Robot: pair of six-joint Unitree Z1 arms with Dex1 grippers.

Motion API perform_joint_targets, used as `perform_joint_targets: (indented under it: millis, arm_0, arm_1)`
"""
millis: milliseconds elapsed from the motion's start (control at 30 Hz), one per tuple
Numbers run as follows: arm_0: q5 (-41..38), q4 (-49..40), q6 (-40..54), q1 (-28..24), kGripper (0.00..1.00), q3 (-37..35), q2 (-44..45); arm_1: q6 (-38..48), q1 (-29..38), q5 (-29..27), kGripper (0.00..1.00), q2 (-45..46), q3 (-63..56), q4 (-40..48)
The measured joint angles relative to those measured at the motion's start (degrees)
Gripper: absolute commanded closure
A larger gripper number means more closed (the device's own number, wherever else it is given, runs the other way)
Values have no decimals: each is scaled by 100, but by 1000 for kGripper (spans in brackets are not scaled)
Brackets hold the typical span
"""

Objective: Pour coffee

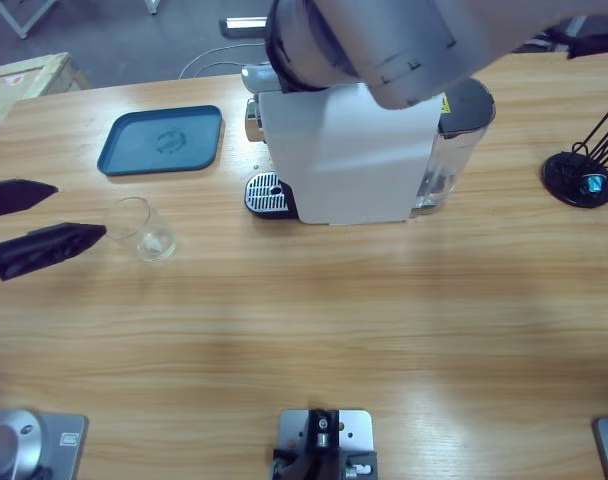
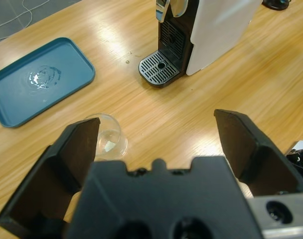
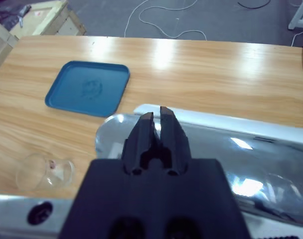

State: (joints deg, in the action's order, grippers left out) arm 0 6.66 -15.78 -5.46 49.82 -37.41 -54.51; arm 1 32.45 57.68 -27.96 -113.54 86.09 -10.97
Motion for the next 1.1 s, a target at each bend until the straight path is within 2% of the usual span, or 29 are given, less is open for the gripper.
perform_joint_targets:
  millis: [167, 300, 433, 567, 767, 1100]
  arm_0:
    - [576, -24, -383, 0, 9, 18, 6]
    - [1187, -110, -854, 0, 9, 29, -145]
    - [1286, -112, -1337, 0, 9, 195, -381]
    - [1331, 8, -1874, 0, 9, 611, -629]
    - [1558, 834, -2098, 0, 9, 1111, -1221]
    - [2055, 2244, -2113, 0, 9, 1247, -2709]
  arm_1:
    - [-729, 0, -1, 0, 916, -431, -686]
    - [-875, 43, 61, 0, 2283, -1108, -1298]
    - [-931, 125, 664, 0, 3684, -2354, -1427]
    - [-941, 150, 1245, 0, 4615, -3317, -1458]
    - [-939, 153, 1429, 0, 5143, -3830, -1609]
    - [-844, 153, 1404, 0, 5216, -3993, -1960]
